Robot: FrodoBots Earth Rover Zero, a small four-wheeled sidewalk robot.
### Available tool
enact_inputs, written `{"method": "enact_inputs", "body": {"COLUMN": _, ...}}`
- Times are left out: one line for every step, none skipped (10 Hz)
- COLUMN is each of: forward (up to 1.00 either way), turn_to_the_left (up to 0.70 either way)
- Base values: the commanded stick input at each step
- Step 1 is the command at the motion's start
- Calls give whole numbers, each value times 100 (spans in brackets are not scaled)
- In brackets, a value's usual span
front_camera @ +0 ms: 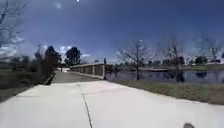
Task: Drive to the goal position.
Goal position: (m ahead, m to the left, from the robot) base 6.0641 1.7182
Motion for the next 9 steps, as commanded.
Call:
{"method": "enact_inputs", "body": {"forward": 70, "turn_to_the_left": 0}}
{"method": "enact_inputs", "body": {"forward": 70, "turn_to_the_left": 0}}
{"method": "enact_inputs", "body": {"forward": 70, "turn_to_the_left": 0}}
{"method": "enact_inputs", "body": {"forward": 70, "turn_to_the_left": 0}}
{"method": "enact_inputs", "body": {"forward": 70, "turn_to_the_left": 0}}
{"method": "enact_inputs", "body": {"forward": 70, "turn_to_the_left": 24}}
{"method": "enact_inputs", "body": {"forward": 70, "turn_to_the_left": 35}}
{"method": "enact_inputs", "body": {"forward": 70, "turn_to_the_left": 35}}
{"method": "enact_inputs", "body": {"forward": 70, "turn_to_the_left": 35}}
